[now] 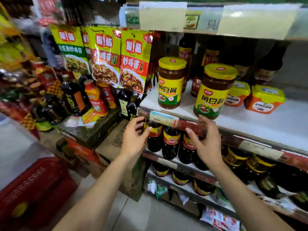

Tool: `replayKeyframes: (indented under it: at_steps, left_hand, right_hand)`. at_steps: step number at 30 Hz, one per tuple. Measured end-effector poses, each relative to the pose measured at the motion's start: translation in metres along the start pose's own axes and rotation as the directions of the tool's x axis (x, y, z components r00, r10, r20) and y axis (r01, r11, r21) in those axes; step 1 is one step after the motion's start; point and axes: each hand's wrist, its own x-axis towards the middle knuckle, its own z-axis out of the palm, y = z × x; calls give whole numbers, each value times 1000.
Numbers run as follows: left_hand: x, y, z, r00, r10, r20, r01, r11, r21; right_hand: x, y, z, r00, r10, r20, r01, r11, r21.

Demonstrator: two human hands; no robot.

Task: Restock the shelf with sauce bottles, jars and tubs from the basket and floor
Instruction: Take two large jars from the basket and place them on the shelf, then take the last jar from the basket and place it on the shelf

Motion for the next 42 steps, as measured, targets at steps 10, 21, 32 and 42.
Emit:
replayKeyframes:
  at_steps: [10,21,32,42]
  left_hand:
    - [-83,-53,-120,920,-192,-341,211,977,18]
    - [-172,-137,-301,694,-334,-638,424,906,-13]
    - [-213,-196,-416,455,-435,-777,534,832,-153]
    - [-153,-253,-485,275,-535,-799,586,752,-302]
  right_hand:
    - [-48,-52,127,912,-67,404,-8,983,181]
    - [-119,-144,310,715,-232,659,23,951,310]
    - [-167,-207,442,568,-293,769,8,936,351]
    - [-133,-223,580,370,-315,874,47,946,321]
